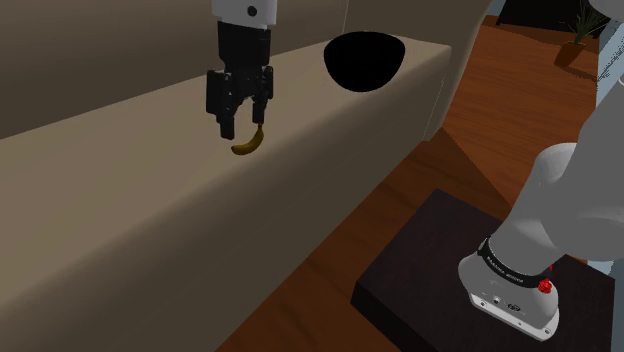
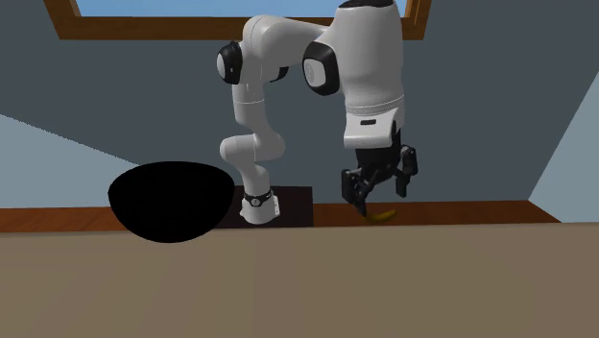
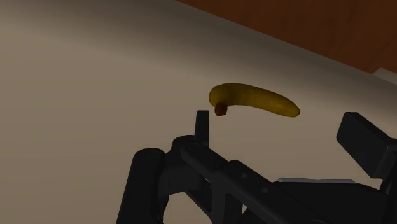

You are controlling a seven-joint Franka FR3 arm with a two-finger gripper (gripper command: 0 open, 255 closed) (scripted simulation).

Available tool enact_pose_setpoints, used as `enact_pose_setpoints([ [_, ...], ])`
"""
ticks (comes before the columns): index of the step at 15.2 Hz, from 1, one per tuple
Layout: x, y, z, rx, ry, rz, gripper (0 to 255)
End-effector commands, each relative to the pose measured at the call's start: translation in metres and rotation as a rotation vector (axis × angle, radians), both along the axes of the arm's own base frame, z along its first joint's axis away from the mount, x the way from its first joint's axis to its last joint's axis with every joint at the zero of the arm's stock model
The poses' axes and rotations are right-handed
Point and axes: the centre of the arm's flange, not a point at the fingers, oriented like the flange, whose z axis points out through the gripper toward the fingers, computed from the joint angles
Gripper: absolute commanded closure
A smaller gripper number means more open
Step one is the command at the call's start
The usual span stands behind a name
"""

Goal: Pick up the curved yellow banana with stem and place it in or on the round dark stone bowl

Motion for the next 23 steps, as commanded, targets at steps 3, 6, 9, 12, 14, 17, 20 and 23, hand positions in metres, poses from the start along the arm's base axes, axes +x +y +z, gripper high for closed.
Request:
enact_pose_setpoints([
  [3,0.0,0.0,0.0,0.0,0.0,0.0,0],
  [6,0.0,0.0,0.0,0.0,0.0,0.0,255],
  [9,0.0,0.0,0.0,0.0,0.0,0.0,255],
  [12,0.0,0.0,0.0,0.0,0.0,0.0,255],
  [14,0.0,0.0,0.0,0.0,0.0,0.0,0],
  [17,-0.044,0.033,0.009,-0.1,-0.108,-0.121,0],
  [20,-0.042,0.035,-0.007,-0.1,-0.108,-0.121,0],
  [23,-0.04,0.037,-0.022,-0.1,-0.108,-0.121,0],
])
